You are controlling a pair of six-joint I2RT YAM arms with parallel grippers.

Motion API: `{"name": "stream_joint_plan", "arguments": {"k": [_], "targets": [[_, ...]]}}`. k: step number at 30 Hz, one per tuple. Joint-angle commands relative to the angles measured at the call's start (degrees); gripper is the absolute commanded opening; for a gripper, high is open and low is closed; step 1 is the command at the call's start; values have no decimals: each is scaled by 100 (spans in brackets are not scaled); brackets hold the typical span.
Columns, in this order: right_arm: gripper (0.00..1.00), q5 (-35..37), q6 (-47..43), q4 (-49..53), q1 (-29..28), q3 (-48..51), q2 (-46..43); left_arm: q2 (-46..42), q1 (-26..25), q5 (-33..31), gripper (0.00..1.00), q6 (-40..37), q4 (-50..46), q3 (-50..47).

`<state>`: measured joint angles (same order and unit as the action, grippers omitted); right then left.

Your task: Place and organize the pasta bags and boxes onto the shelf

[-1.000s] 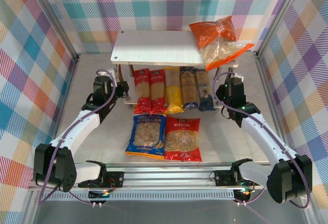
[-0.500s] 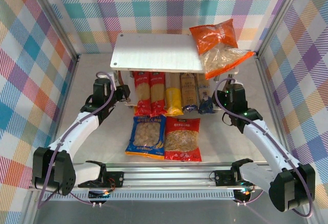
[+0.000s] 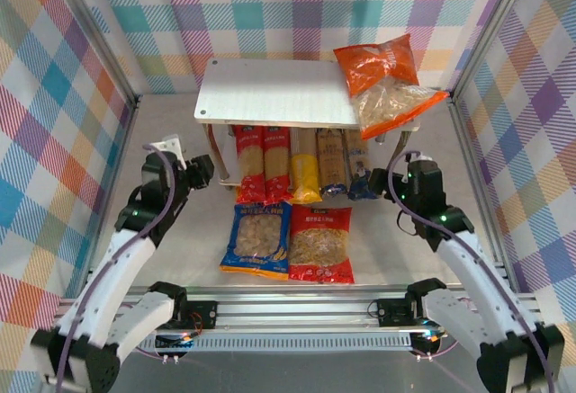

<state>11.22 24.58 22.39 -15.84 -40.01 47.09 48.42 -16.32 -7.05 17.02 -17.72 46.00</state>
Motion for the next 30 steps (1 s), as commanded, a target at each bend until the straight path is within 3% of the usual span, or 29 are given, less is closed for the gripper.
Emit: {"name": "stream_joint_plan", "arguments": {"k": [1, 4, 9, 14, 16, 24, 30], "targets": [[88, 21, -92, 747, -78, -11, -557, -730, -844, -812, 52, 314, -959, 2], [86, -31, -71, 1458, -250, -88, -984, -935, -1787, -1410, 52, 646, -1793, 162], [85, -447, 212, 2409, -775, -193, -1002, -539, -3038, -1984, 53, 1342, -2849, 172], [85, -323, 718, 2501, -1698, 17, -796, 514, -4422, -2311, 57, 2299, -2914, -11], [86, -331, 863, 2335, -1917, 93, -710, 1028, -4734, -2376, 60, 2511, -2873, 72], [88, -454, 1006, 1841, -2336, 121, -497, 1824, -4652, -1730, 88, 2896, -1875, -164], [90, -496, 894, 1926, -2343, 99, -597, 1832, -4207, -1408, 100, 2804, -1593, -346]]}}
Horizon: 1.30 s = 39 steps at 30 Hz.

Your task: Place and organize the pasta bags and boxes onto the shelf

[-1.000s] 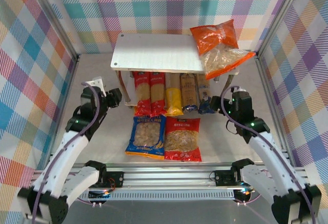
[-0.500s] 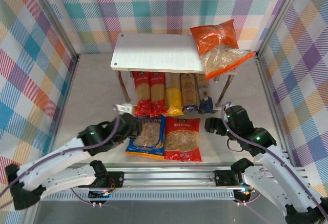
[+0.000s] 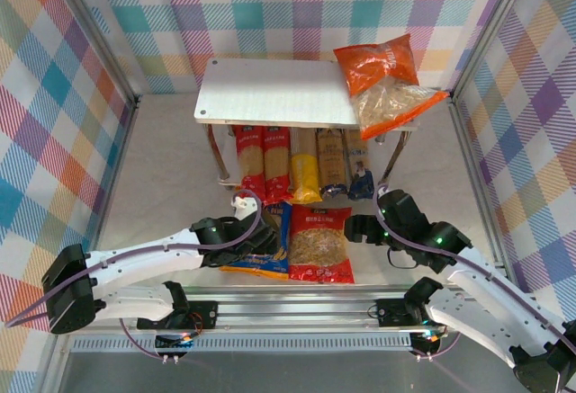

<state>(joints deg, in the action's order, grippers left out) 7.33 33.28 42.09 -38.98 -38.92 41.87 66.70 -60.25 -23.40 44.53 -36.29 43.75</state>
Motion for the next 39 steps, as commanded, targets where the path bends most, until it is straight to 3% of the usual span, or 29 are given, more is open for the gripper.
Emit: {"name": "stream_joint_plan", "arguments": {"k": [1, 14, 19, 27, 30, 34, 39], "targets": [[90, -125, 35, -51, -31, 6, -94, 77, 250, 259, 100, 4, 289, -101], [90, -43, 43, -99, -28, -97, -346, 1605, 715, 227, 100, -809, -145, 810], [90, -29, 6, -165, -28, -96, -285, 1838, 1091, 682, 100, -951, 201, 552], [90, -21, -3, -201, -31, -123, -223, 2364, 1134, 1178, 99, -1092, 483, 486], [90, -15, -2, -201, -30, -129, -232, 2401, 1135, 1405, 87, -1121, 577, 399], [90, -17, 12, -192, -31, -140, -240, 2366, 1136, 1671, 56, -1188, 569, 303], [90, -39, 53, -192, -31, -137, -257, 2245, 1137, 1927, 43, -1254, 514, 205]]}}
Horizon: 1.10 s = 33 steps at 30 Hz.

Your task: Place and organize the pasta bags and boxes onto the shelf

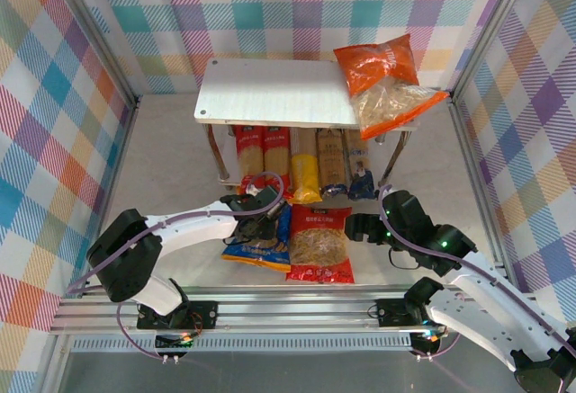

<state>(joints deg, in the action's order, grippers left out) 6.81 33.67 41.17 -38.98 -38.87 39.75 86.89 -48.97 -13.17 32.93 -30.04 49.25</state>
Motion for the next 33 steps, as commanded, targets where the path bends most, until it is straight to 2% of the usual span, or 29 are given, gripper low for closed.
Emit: {"name": "stream_joint_plan", "arguments": {"k": [1, 3, 8, 20, 33], "targets": [[90, 13, 12, -87, -31, -147, -54, 185, 10, 951, 37, -117, -124, -367], [90, 22, 24, -66, -31, -154, -79, 91, 7, 1041, 24, -176, -163, -388], [90, 88, 36, 45, -31, -186, -173, -236, 10, 1190, 0, -326, -316, -477], [90, 172, 88, 84, -30, -278, -222, -1121, 10, 1636, 0, -459, -997, -421], [90, 216, 90, -12, -33, -368, 31, -3081, -1, 2158, 0, -411, -2135, 391]]}}
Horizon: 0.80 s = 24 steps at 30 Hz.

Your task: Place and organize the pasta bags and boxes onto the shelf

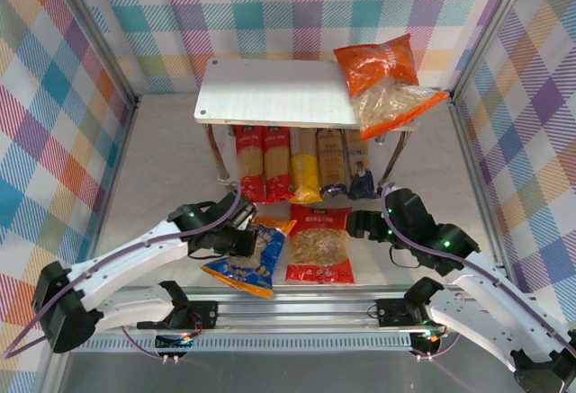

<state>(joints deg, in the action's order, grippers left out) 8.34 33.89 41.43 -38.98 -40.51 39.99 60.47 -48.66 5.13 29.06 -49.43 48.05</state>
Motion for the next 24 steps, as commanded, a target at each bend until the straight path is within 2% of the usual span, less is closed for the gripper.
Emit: {"name": "stream_joint_plan", "arguments": {"k": [1, 5, 9, 16, 19, 24], "targets": [[90, 88, 65, -30, -31, -225, 9, -562, -33, 396, 0, -28, -269, 618], [90, 174, 43, -12, -29, -245, 16, -980, -29, 606, 0, -50, -405, 1181], [90, 221, 47, -34, -26, -226, 139, -1262, -29, 789, 0, -127, -144, 1917], [90, 54, 38, -230, -31, -342, 460, -915, -30, 850, 0, -772, 783, 3621], [90, -49, 20, -267, -35, -448, 591, -481, -28, 618, 0, -1164, 1031, 4418], [90, -161, -54, -276, -50, -607, 783, 383, -21, -322, 0, -1913, 845, 5955]]}}
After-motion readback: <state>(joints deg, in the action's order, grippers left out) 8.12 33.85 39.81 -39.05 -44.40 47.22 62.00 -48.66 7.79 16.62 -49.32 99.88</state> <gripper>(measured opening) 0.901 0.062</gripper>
